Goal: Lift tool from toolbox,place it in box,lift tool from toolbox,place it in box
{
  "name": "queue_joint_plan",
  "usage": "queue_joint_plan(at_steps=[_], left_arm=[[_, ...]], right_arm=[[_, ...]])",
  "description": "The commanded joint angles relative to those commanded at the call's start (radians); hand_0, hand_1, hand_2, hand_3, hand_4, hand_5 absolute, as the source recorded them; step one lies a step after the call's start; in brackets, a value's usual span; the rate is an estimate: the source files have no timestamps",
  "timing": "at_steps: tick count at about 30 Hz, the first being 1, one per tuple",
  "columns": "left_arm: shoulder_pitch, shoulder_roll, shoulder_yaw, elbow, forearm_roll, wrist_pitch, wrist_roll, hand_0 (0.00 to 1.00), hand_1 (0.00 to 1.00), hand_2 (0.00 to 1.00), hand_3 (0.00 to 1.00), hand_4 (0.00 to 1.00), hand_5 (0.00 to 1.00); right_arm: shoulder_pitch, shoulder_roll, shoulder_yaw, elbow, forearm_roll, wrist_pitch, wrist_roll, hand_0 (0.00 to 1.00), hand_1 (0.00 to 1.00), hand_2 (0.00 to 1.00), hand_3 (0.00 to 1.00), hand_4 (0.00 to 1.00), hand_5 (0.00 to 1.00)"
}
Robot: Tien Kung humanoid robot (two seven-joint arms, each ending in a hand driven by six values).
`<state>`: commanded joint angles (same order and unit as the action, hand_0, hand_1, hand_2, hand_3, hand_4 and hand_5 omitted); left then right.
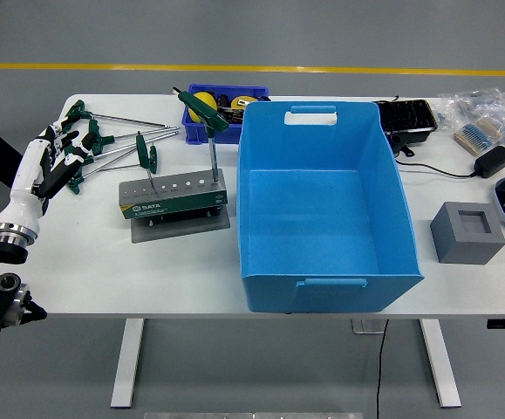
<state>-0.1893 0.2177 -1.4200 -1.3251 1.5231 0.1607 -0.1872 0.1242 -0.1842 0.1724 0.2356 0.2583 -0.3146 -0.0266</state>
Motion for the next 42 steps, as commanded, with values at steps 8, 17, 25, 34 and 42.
queue_joint_plan(at_steps=[8,17,25,34,42], left_arm=[[-0.124,0.081,0.078,-0.035,0.207,-0.011,-0.003,0.993,0.998,0.998,0.934,0.984,0.547],[-0.283,0.176,0.246,-0.012,0.373,-0.068,0.007,0.998,0.998,0.998,0.949,0.998,0.502],[-0.449,0.254,0.430,0.018,0.440,-0.119,0.003,0.998,0.998,0.998,0.972,0.998,0.441],[-0.577,0.263,0.612,0.090,0.454,-0.153,-0.002,0.998,0.998,0.998,0.973,0.998,0.421],[-0.663,0.218,0.711,0.211,0.454,-0.165,-0.005,0.998,0.998,0.998,0.966,0.998,0.412]], right_arm=[[0.003,-0.001,-0.010,0.000,0.019,0.002,0.004,0.677,0.638,0.714,0.563,0.789,0.722],[0.009,-0.003,-0.010,0.000,0.021,0.000,0.004,0.677,0.638,0.714,0.563,0.790,0.721],[0.014,-0.007,-0.007,0.002,0.014,0.000,0.002,0.677,0.638,0.714,0.562,0.790,0.722],[0.017,-0.010,-0.002,0.003,0.005,-0.001,0.000,0.677,0.637,0.714,0.563,0.790,0.723],[0.020,-0.011,0.005,0.004,-0.008,-0.004,-0.004,0.677,0.638,0.714,0.562,0.789,0.725]])
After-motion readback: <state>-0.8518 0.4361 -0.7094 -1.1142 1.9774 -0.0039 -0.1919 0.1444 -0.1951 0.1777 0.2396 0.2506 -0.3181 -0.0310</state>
